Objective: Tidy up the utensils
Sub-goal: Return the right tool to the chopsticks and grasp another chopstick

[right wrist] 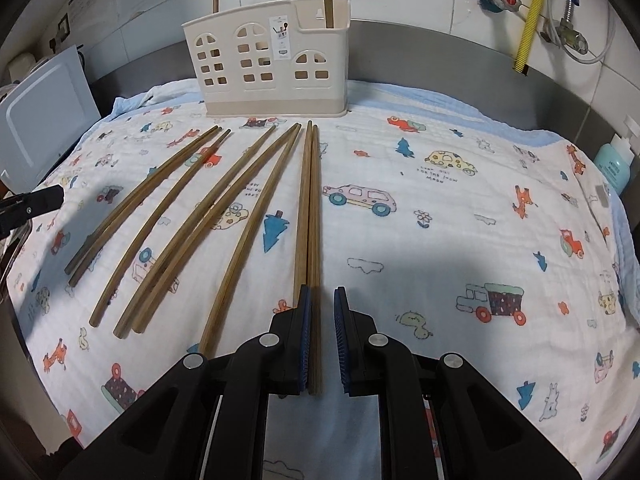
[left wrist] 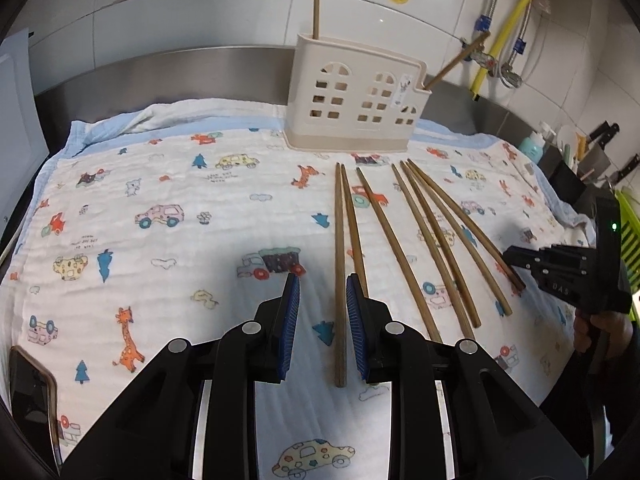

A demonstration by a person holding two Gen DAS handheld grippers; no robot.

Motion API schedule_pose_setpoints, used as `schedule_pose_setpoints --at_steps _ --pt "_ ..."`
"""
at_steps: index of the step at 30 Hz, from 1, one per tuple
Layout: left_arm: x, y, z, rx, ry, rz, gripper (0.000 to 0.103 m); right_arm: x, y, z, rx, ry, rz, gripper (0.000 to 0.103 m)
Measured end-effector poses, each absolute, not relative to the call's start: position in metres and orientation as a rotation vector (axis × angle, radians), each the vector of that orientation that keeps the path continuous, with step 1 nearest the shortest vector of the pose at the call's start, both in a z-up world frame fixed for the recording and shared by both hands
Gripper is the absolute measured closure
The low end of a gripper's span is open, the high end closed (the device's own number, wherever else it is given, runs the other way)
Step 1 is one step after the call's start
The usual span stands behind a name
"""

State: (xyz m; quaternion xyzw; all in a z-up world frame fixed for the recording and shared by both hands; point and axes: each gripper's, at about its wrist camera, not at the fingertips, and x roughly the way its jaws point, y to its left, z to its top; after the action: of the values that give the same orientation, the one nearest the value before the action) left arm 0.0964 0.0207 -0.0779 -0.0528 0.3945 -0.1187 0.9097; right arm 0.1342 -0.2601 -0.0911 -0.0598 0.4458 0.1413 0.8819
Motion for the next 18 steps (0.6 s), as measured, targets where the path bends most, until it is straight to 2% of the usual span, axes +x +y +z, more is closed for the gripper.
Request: schedule_pose_setpoints --at_steps 18 --pt "0.1 0.003 -0.104 -0.072 0.881 -0.277 0.078 0.129 -0.255 -0.097 -0.199 0.924 0.288 0.094"
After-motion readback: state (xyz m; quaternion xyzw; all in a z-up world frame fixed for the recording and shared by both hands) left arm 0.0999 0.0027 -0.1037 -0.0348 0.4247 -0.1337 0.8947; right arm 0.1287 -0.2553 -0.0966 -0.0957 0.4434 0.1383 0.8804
